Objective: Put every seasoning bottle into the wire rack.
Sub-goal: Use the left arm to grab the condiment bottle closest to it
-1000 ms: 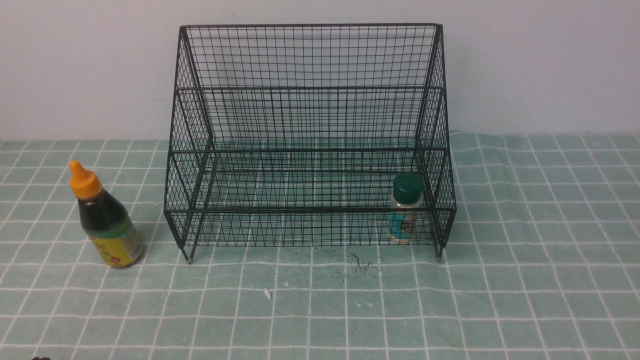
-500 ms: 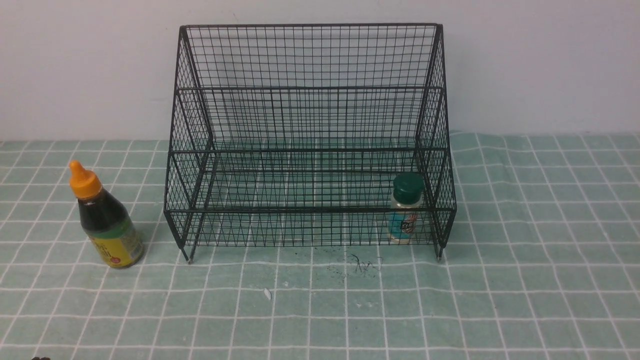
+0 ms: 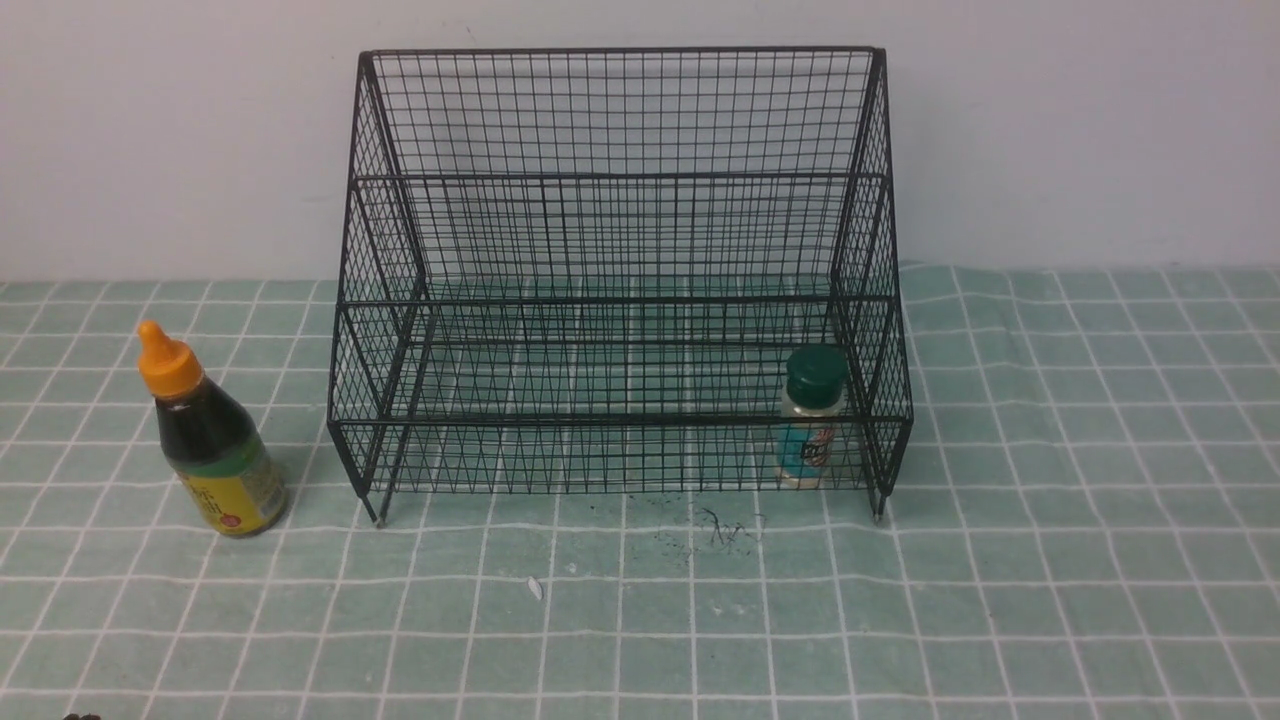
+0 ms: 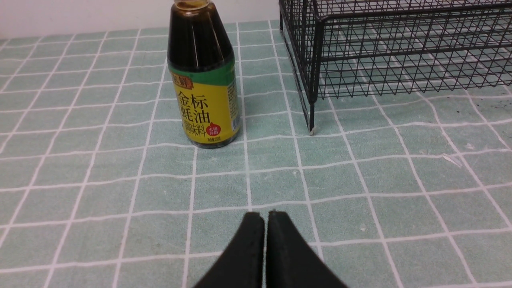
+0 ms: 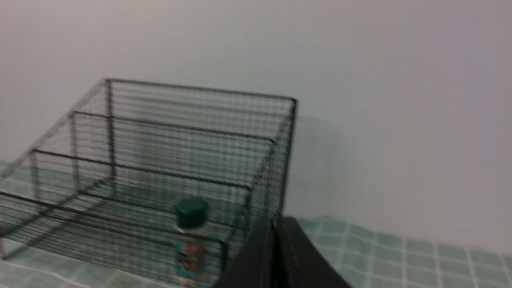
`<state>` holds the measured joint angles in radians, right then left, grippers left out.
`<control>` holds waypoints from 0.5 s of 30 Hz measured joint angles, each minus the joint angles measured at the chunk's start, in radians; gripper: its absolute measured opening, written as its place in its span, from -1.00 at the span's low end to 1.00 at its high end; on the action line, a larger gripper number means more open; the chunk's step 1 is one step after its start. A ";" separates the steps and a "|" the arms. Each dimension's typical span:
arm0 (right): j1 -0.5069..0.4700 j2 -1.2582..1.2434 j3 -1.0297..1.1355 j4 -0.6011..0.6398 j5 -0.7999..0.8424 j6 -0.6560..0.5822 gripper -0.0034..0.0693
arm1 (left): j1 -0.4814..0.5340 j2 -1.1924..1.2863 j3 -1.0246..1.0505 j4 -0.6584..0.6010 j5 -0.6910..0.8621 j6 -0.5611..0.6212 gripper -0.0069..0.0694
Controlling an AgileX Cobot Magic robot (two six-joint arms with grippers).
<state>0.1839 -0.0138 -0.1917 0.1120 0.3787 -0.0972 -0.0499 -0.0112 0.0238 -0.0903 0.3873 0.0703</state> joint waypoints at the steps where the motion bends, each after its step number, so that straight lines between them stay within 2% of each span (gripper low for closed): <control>1: -0.033 0.000 0.023 0.000 -0.011 0.000 -0.95 | 0.000 0.000 0.000 0.000 0.000 0.000 -0.83; 6: -0.155 0.000 0.186 -0.004 -0.036 0.000 -0.95 | 0.000 0.000 0.000 0.000 0.000 0.000 -0.83; 15: -0.185 0.001 0.214 -0.015 -0.005 -0.004 -0.95 | 0.000 0.000 0.000 0.000 0.000 0.000 -0.83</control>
<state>-0.0008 -0.0129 0.0226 0.0967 0.3741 -0.1017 -0.0499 -0.0112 0.0238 -0.0903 0.3873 0.0703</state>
